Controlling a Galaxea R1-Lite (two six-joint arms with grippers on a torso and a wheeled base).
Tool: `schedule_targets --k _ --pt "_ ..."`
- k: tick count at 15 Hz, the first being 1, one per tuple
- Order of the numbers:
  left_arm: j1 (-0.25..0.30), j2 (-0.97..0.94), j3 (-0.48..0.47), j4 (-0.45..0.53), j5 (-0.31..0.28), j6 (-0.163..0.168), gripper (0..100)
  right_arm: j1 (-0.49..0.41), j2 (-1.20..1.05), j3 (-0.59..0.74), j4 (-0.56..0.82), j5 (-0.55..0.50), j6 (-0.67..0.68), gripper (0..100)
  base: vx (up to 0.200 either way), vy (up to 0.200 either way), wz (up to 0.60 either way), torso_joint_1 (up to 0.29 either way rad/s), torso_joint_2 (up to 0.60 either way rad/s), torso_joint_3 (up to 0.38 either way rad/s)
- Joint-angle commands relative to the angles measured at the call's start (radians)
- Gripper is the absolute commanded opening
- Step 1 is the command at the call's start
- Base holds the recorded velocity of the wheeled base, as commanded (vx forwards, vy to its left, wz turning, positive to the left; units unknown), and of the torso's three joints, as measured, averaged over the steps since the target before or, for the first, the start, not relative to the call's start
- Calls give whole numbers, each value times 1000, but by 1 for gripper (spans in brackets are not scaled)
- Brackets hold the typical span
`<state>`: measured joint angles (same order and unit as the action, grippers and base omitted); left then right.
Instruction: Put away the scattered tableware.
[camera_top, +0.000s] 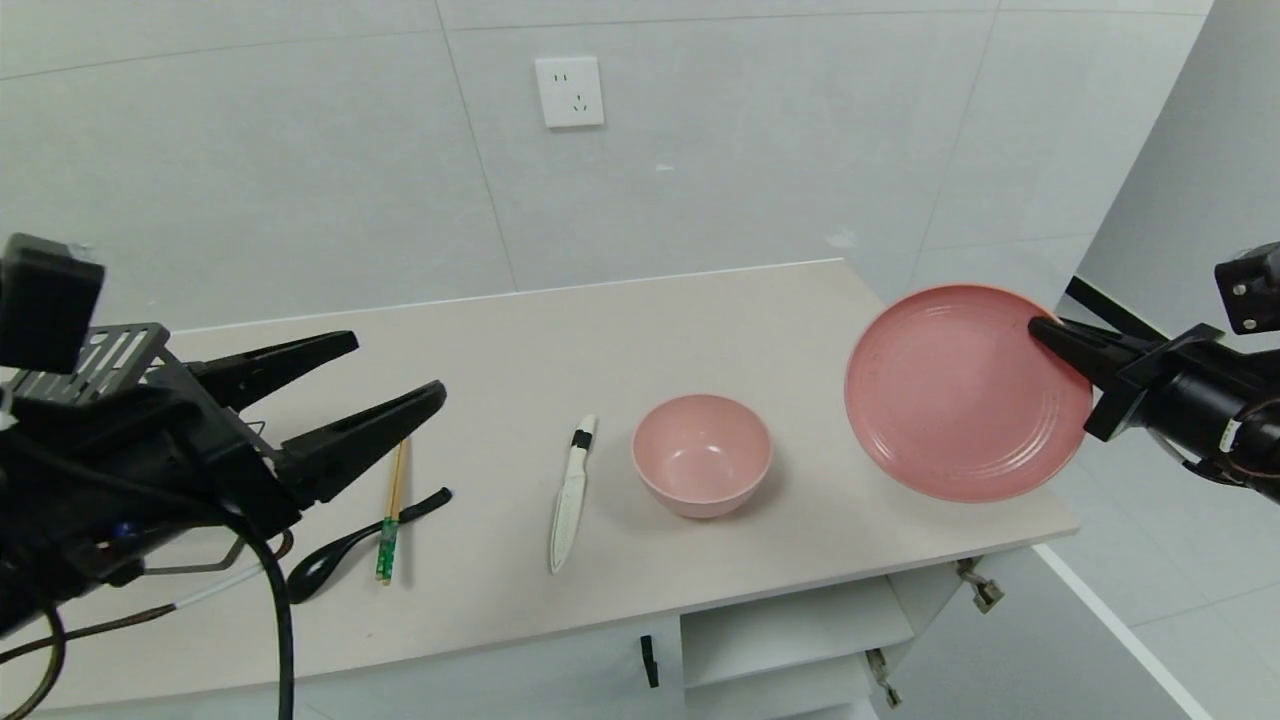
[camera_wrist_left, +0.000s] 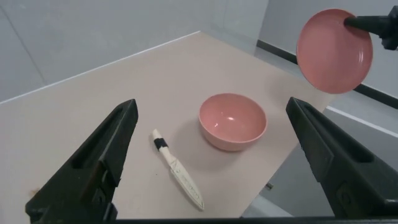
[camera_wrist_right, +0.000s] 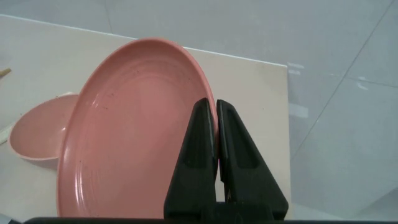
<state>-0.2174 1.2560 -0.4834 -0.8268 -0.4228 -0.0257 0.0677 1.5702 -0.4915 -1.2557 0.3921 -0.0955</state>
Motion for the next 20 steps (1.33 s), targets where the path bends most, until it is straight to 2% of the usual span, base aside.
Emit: schedule_targets --k 1,4,7,8,11,14,16,20 --pt "-34 108 -43 2 1 -2 100 1 -30 14 -4 1 -1 0 0 0 0 0 0 0" --pt "-56 155 -83 6 12 -3 100 1 -45 39 -10 2 -3 0 0 0 0 0 0 0" --pt "-59 177 -132 97 27 -6 100 4 -44 37 -17 4 -29 0 0 0 0 0 0 0" --pt "-71 214 -165 124 25 -10 100 4 -42 40 -24 4 -33 0 0 0 0 0 0 0" --pt "-102 319 -250 127 32 -13 100 21 -36 54 -30 4 -35 0 0 0 0 0 0 0" --pt "-166 387 -294 127 73 -86 100 27 -32 57 -36 4 -35 0 0 0 0 0 0 0" --pt "-184 438 -304 126 108 -92 100 32 -30 57 -37 4 -35 0 0 0 0 0 0 0" --pt "-200 514 -334 126 127 -88 100 43 -32 59 -40 4 -36 0 0 0 0 0 0 0"
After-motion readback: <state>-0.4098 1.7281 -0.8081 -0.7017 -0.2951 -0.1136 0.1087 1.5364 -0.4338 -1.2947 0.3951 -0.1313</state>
